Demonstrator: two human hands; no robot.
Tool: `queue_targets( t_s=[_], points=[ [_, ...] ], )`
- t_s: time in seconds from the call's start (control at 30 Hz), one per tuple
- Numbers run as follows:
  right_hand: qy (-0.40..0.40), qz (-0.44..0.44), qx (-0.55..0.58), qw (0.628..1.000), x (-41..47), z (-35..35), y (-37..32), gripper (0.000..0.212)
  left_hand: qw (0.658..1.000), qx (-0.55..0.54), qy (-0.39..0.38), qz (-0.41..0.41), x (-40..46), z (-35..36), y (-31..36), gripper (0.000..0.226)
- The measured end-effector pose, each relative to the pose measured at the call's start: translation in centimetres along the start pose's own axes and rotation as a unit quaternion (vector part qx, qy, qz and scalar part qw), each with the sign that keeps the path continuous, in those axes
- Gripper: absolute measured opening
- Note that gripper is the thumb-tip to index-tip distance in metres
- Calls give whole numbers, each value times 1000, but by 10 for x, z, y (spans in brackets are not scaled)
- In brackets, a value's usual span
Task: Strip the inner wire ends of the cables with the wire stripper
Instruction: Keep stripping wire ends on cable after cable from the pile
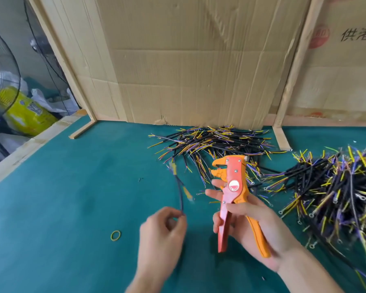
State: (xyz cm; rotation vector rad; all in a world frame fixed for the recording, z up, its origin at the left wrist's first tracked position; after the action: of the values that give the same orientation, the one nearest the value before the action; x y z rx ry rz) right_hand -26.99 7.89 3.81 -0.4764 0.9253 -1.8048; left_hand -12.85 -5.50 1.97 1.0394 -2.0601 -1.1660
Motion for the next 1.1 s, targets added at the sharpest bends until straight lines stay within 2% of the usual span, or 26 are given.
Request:
queue_targets(
  t_s=[0.07, 0.23, 0.37, 0.53, 0.63, 0.77, 0.87, 0.97, 1.07, 1.1],
  points=[
    [12, -9, 0, 1000, 0, -6, -6, 55, 999, -4, -35, 29, -15, 21, 10, 9],
    [30, -27, -12, 999, 0, -21, -18, 53, 991, 23, -90, 101, -27, 38, 26, 19],
    [37, -37, 3, 999, 1, -28, -22, 52, 984, 54, -106, 134, -25, 37, 29, 19],
    [24, -41, 7, 999, 2, -30, -24, 52, 972, 99, -157, 144, -20, 39, 28, 10],
    [23, -35, 22, 999, 2, -32, -22, 50, 958, 146, -163, 183, -21, 39, 33, 1],
    [6, -41, 23, 999, 2, -30, -23, 50, 949, 194, -131, 209, -20, 34, 30, 14],
    [-3, -42, 18, 999, 3, -28, -22, 50, 937, 219, -178, 207, -20, 38, 29, 20],
    [-10, -42, 26, 999, 3, -28, -22, 63, 949, 140, -245, 145, -6, 34, 29, 27],
    [-28, -43, 36, 998, 2, -27, -21, 71, 976, 36, -192, 93, 21, 28, 35, 15],
    [-38, -41, 36, 998, 2, -25, -21, 70, 977, -18, -203, 65, 26, 35, 39, 14]
  ],
)
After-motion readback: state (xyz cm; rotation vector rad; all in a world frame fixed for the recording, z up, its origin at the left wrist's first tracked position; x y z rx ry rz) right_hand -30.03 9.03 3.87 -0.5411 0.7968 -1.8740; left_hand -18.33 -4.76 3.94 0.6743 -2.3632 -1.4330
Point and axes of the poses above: each hand's wrist, its own x-axis towards the middle knuckle, its own z-axis out of the palm, y = z × x, the point moved 7 cm from there along x, towards the middle knuckle
